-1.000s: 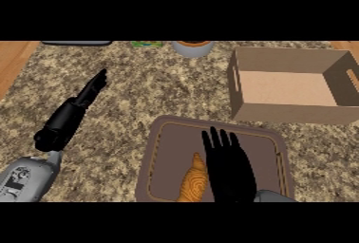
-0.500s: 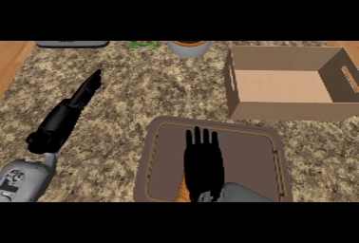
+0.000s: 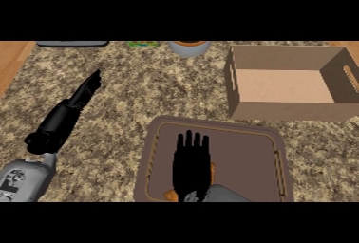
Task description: Pick the croissant from the tray and place it in the cardboard box
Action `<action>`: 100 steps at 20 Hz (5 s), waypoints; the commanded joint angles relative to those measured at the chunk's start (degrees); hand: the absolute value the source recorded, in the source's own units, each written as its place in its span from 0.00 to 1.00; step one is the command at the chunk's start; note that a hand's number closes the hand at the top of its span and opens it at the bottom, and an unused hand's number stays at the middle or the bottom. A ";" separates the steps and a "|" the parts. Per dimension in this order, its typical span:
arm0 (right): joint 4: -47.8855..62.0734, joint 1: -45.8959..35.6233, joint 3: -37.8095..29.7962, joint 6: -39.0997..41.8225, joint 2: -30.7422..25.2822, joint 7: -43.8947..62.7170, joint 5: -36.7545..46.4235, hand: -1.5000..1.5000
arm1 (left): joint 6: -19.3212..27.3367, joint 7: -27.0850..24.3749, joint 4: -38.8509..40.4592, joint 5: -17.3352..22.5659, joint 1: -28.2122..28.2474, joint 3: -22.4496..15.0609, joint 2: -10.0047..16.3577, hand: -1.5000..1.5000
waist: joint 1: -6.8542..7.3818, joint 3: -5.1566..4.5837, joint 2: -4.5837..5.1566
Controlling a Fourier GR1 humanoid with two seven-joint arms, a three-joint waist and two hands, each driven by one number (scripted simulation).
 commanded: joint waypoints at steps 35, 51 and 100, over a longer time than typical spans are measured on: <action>-24.26 1.15 13.31 -5.04 -15.34 -56.24 3.54 1.00 | -2.22 1.01 -1.51 -2.37 -0.49 2.03 -3.14 0.50 | 1.01 0.50 0.65; -39.13 12.74 -26.94 -21.99 -42.66 -74.14 -23.14 1.00 | -4.00 2.42 -3.47 -1.46 1.46 4.53 -1.59 0.50 | -0.30 0.26 0.56; 66.64 -32.59 -55.61 21.22 -32.60 -103.90 -41.52 0.00 | -5.58 1.45 -1.04 -7.14 -1.57 3.53 -7.10 0.50 | 3.25 0.30 1.57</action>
